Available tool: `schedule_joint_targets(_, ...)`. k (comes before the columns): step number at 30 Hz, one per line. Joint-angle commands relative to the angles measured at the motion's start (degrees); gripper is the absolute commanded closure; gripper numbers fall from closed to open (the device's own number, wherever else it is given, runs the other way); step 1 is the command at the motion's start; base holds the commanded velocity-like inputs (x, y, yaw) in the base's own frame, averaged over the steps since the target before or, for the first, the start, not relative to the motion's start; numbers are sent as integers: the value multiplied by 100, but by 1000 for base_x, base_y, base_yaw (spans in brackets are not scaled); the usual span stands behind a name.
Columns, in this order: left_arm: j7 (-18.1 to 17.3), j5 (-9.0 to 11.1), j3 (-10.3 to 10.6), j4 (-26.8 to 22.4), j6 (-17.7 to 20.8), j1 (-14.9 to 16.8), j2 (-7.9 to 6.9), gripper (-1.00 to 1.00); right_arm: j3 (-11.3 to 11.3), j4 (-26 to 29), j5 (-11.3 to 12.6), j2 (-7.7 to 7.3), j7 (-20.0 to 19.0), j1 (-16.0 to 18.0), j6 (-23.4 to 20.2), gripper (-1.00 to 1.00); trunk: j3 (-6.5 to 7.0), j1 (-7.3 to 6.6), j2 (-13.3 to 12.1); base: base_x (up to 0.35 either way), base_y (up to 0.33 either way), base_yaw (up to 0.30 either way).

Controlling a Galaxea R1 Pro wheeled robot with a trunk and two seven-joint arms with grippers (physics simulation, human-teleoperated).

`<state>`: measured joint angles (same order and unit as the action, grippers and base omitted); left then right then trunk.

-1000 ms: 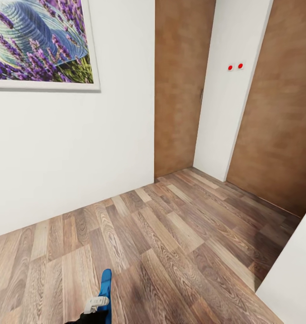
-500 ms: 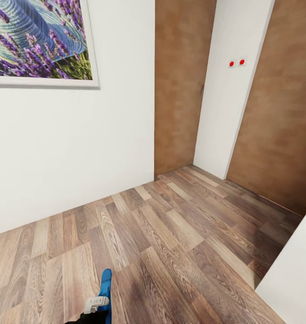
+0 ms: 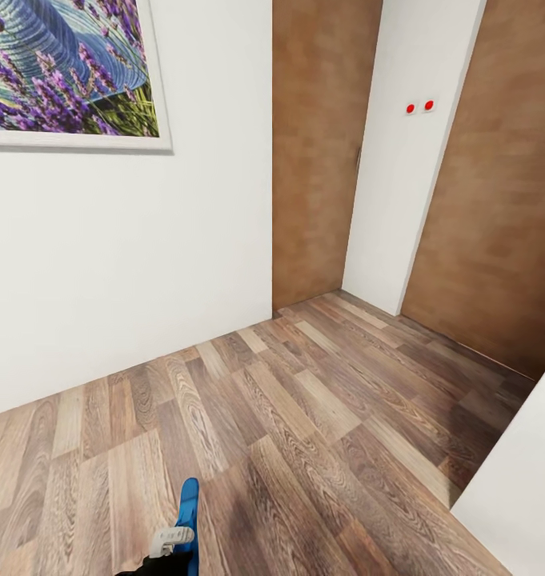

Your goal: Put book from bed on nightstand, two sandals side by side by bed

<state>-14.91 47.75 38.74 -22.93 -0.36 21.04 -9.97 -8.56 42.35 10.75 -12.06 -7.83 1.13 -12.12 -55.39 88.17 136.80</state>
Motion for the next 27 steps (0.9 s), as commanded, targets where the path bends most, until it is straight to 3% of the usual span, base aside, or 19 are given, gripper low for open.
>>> schedule_joint_targets(1,-14,42,37,-1,-8,5,-5,100,-16,7,37,2,-26,1,-36,-100,-5,-1,2,0,0,-2)
schedule_joint_targets(13,-16,42,43,-1,-8,5,-5,100,-14,-7,41,17,-26,1,-27,-100,-6,-1,2,5,0,0)
schedule_joint_targets(27,-18,42,32,-1,-8,5,-5,100,-14,-7,41,19,-26,1,-27,-100,-6,-1,2,225,0,0)
